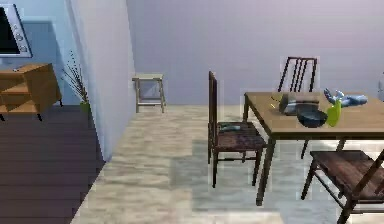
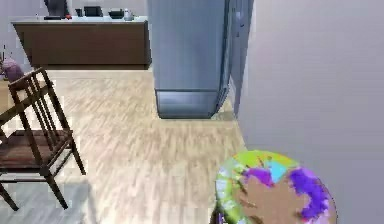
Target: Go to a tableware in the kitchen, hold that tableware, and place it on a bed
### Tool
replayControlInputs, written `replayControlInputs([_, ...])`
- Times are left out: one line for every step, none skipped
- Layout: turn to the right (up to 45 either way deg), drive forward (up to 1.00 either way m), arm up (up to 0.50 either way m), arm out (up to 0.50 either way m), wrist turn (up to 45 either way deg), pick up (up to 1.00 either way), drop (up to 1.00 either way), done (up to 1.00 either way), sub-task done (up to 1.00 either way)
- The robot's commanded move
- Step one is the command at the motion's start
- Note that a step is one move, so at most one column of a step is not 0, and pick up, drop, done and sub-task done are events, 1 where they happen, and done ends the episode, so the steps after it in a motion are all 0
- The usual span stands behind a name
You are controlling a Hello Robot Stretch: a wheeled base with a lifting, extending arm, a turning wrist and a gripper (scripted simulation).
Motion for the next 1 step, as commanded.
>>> replayControlInputs([-45.0,0.00,0.00,0.00,0.0,0.00,0.00,0.00,0.00])
